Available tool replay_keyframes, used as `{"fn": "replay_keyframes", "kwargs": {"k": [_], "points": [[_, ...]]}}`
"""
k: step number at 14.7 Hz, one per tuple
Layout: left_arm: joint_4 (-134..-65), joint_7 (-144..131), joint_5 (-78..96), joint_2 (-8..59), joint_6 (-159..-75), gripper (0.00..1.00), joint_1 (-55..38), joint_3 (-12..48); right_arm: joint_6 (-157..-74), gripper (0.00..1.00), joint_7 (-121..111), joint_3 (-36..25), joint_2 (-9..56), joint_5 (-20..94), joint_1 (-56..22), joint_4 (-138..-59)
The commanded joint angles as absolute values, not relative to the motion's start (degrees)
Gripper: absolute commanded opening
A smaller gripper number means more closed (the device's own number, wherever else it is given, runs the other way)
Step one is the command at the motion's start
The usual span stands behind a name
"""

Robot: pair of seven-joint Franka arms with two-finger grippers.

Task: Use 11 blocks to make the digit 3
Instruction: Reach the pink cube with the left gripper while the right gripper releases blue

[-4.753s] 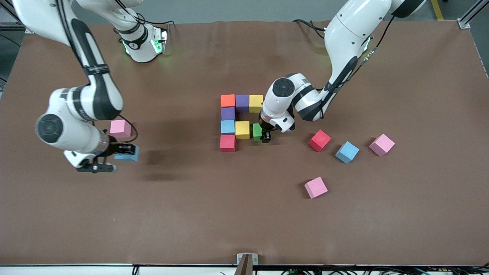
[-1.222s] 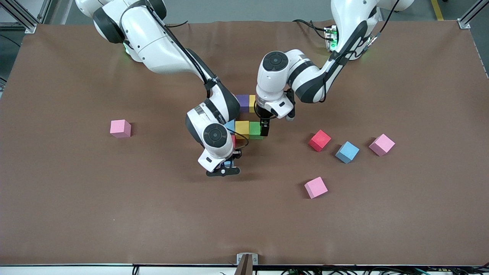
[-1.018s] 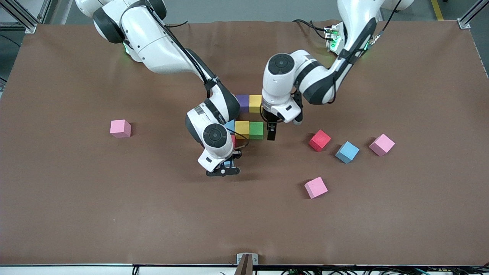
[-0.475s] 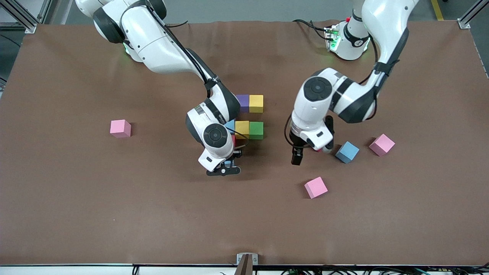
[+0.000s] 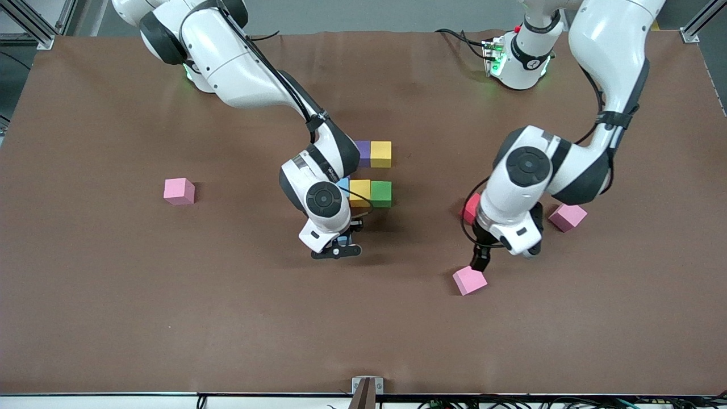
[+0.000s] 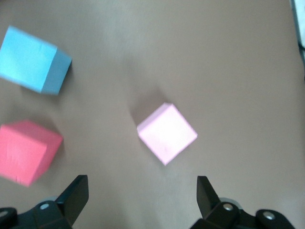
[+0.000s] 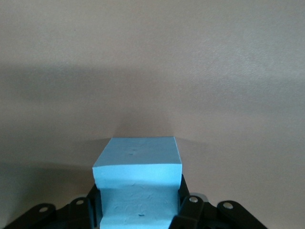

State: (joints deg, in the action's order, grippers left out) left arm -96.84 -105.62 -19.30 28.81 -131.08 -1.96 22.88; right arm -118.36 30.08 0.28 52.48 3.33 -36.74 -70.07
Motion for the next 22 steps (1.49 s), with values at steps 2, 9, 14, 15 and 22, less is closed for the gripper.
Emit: {"fn": "replay_keyframes", "kwargs": {"k": [2, 9, 14, 15, 22], "points": [[-94.8, -97.8, -19.4, 29.4, -129.3, 1.0, 0.8, 23.5, -117.8, 0.48, 28.7, 1.2, 52.6, 4.0, -36.9, -70.8], [-92.3, -87.2, -19.4, 31.6, -129.2, 1.0, 3.2, 22.9, -117.7, 1.0, 27.6, 1.1, 52.6, 4.0, -37.0, -70.5], [-89.6, -81.4, -19.5, 35.4, -129.2, 1.0, 3.9, 22.9, -117.6, 1.0, 27.3, 0.8, 49.5, 4.0, -36.1, -69.3], [-88.7, -80.4, -19.4, 36.6, -129.3, 1.0, 4.0, 23.0, -117.4, 1.0, 27.3, 0.6, 47.9, 3.8, -36.0, -69.4], [-83.6, -70.3, -13.9, 42.7, -129.3, 1.0, 3.1, 23.1, -89.3, 1.0, 26.1, -1.6, 27.5, 3.9, -30.7, -71.7]]}}
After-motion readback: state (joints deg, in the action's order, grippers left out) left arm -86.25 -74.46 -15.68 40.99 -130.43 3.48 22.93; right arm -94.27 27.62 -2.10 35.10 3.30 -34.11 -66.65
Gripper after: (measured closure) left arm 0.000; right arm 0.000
